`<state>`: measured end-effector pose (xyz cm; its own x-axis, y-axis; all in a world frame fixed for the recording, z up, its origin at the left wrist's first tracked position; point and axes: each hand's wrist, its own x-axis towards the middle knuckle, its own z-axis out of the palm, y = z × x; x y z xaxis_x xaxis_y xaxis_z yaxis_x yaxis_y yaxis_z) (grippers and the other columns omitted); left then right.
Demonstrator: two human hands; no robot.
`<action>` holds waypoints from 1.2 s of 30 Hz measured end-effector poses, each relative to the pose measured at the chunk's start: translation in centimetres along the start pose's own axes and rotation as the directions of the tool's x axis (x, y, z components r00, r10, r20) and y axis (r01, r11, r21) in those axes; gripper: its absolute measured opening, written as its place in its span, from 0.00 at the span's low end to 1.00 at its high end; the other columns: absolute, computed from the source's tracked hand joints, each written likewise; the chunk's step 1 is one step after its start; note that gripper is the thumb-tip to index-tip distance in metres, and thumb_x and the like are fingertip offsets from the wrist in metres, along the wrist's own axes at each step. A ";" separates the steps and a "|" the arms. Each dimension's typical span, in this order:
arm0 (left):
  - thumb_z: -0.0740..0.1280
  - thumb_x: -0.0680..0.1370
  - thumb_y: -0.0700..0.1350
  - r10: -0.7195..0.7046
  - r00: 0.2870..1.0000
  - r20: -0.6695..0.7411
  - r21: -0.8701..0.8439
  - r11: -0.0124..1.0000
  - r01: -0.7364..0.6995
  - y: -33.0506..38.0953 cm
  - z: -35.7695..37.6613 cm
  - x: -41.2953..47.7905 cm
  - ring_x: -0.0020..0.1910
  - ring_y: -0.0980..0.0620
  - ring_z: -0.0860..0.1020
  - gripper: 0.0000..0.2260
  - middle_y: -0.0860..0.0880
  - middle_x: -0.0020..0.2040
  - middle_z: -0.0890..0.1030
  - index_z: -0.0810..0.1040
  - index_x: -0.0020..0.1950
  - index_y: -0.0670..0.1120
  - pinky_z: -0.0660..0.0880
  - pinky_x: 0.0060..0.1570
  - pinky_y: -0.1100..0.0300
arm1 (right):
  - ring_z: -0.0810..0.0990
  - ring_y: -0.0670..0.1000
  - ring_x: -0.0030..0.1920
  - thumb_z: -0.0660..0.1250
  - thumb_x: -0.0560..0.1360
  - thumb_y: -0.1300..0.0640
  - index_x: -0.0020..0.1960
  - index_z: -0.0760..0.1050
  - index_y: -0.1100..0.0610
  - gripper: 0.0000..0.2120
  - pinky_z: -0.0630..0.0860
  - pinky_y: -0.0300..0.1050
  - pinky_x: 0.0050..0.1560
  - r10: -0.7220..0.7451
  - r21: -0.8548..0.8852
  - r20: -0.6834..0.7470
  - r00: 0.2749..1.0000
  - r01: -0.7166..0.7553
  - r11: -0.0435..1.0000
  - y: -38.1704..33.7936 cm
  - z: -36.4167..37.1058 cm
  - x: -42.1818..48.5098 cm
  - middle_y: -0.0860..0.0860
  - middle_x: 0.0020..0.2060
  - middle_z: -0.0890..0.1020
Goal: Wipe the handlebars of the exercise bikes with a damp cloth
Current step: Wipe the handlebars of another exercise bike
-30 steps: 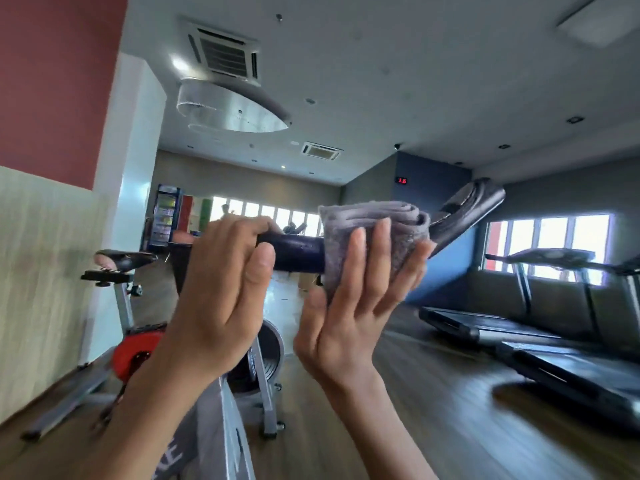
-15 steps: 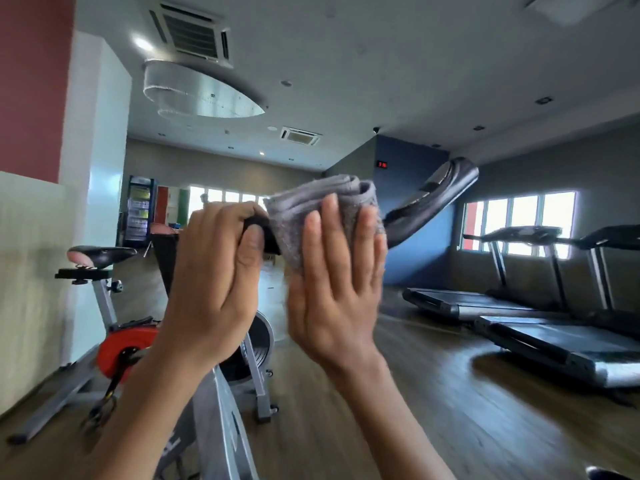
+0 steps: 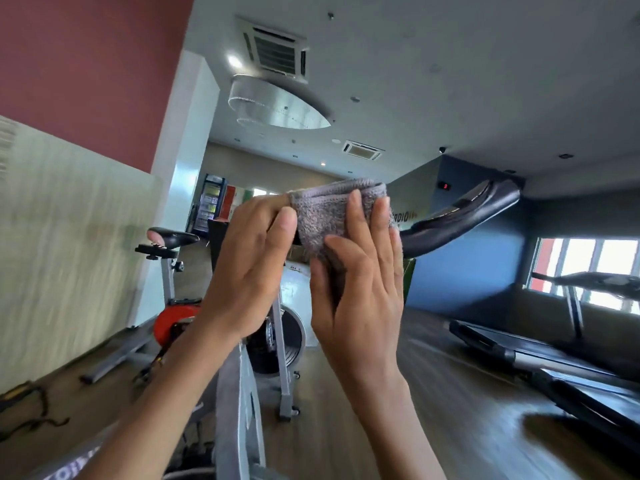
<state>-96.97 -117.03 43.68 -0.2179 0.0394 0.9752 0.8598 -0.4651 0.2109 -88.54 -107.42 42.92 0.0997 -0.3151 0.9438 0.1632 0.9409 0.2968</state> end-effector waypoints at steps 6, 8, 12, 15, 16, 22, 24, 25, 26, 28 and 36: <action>0.61 0.77 0.59 -0.090 0.995 -0.043 0.042 0.995 0.092 0.2 0.2 -0.1 0.52 0.55 0.76 0.09 0.55 0.49 0.78 0.75 0.53 0.58 0.71 0.55 0.63 | 0.63 0.56 0.75 0.54 0.81 0.56 0.59 0.77 0.52 0.14 0.53 0.61 0.74 -0.063 -0.101 0.070 0.996 0.070 0.992 1.2 -2.6 0.3 0.54 0.71 0.69; 0.61 0.77 0.60 -0.132 0.991 -0.017 0.040 0.990 0.133 0.3 0.1 0.0 0.55 0.54 0.77 0.13 0.52 0.52 0.79 0.75 0.54 0.54 0.73 0.58 0.58 | 0.62 0.56 0.75 0.58 0.81 0.53 0.62 0.74 0.49 0.12 0.51 0.62 0.74 -0.041 -0.122 0.091 0.995 0.051 0.991 2.4 -3.3 0.5 0.53 0.72 0.68; 0.66 0.78 0.53 0.031 0.985 -0.171 0.180 0.984 0.000 1.6 0.5 -0.5 0.63 0.59 0.73 0.14 0.56 0.61 0.75 0.72 0.62 0.52 0.70 0.63 0.62 | 0.61 0.54 0.76 0.61 0.80 0.44 0.66 0.69 0.46 0.16 0.48 0.61 0.75 -0.011 -0.152 0.148 0.989 0.034 0.988 4.2 -3.5 0.8 0.48 0.70 0.72; 0.66 0.80 0.42 0.394 0.905 -0.160 0.526 0.810 -0.259 2.2 2.3 -1.5 0.66 0.48 0.74 0.11 0.47 0.62 0.78 0.78 0.61 0.43 0.71 0.63 0.45 | 0.62 0.54 0.75 0.58 0.80 0.42 0.67 0.68 0.47 0.18 0.49 0.61 0.75 -0.001 -0.176 0.143 0.990 0.027 0.984 4.0 -3.1 0.8 0.47 0.69 0.73; 0.63 0.81 0.42 0.392 0.912 -0.122 0.558 0.787 -0.264 2.1 3.1 -1.9 0.68 0.47 0.73 0.11 0.47 0.63 0.78 0.79 0.62 0.42 0.70 0.63 0.42 | 0.61 0.53 0.75 0.56 0.81 0.40 0.69 0.67 0.47 0.20 0.49 0.61 0.75 -0.011 -0.190 0.157 0.988 0.041 0.981 4.1 -3.3 0.8 0.47 0.70 0.72; 0.51 0.85 0.47 0.317 0.946 -0.065 0.715 0.676 -0.177 0.7 4.2 -0.8 0.72 0.48 0.69 0.18 0.49 0.69 0.75 0.75 0.69 0.45 0.57 0.70 0.38 | 0.57 0.56 0.77 0.47 0.84 0.48 0.71 0.69 0.53 0.22 0.47 0.61 0.75 -0.029 -0.266 0.185 0.982 0.078 0.961 6.9 -4.9 1.7 0.50 0.73 0.67; 0.51 0.85 0.46 0.317 0.947 -0.060 0.773 0.615 -0.157 1.1 4.6 -0.6 0.73 0.47 0.67 0.18 0.51 0.69 0.76 0.76 0.67 0.46 0.53 0.70 0.36 | 0.58 0.56 0.76 0.49 0.84 0.50 0.67 0.74 0.54 0.20 0.50 0.61 0.75 -0.008 -0.234 0.153 0.988 0.044 0.971 7.2 -4.6 1.9 0.50 0.71 0.70; 0.51 0.84 0.44 0.313 0.948 -0.055 0.798 0.584 -0.147 1.5 5.1 -0.8 0.74 0.47 0.67 0.18 0.51 0.69 0.75 0.77 0.67 0.46 0.52 0.69 0.37 | 0.59 0.56 0.76 0.50 0.83 0.52 0.65 0.75 0.54 0.19 0.52 0.60 0.75 -0.001 -0.201 0.137 0.991 0.029 0.979 7.1 -4.5 1.9 0.50 0.69 0.73; 0.52 0.83 0.43 0.307 0.950 -0.050 0.811 0.568 -0.141 1.9 5.6 -1.2 0.74 0.48 0.66 0.18 0.50 0.69 0.75 0.76 0.67 0.45 0.52 0.69 0.38 | 0.60 0.56 0.75 0.51 0.83 0.53 0.63 0.76 0.54 0.18 0.52 0.60 0.75 0.002 -0.169 0.122 0.993 0.019 0.985 7.0 -4.4 1.9 0.50 0.67 0.76; 0.53 0.81 0.42 0.278 0.958 -0.069 0.792 0.599 -0.116 2.7 6.7 -1.7 0.73 0.49 0.68 0.19 0.49 0.69 0.75 0.74 0.68 0.43 0.54 0.69 0.40 | 0.63 0.55 0.73 0.51 0.83 0.54 0.62 0.78 0.55 0.18 0.53 0.60 0.75 0.008 -0.136 0.099 0.995 0.006 0.991 6.9 -4.3 1.9 0.50 0.62 0.79; 0.50 0.83 0.62 0.428 0.904 -0.022 0.860 0.469 -0.201 -1.4 4.3 -0.4 0.67 0.47 0.72 0.21 0.49 0.65 0.76 0.71 0.66 0.52 0.58 0.64 0.44 | 0.67 0.54 0.70 0.55 0.82 0.56 0.62 0.78 0.54 0.16 0.56 0.55 0.73 -0.061 -0.180 0.165 0.984 0.091 0.979 7.9 -5.7 2.4 0.48 0.59 0.80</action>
<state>-96.06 -112.57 43.32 0.1607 -0.1825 0.9700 0.8443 0.5344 -0.0393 -81.40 -101.42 46.67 -0.0739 -0.3472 0.9349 0.3455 0.8705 0.3506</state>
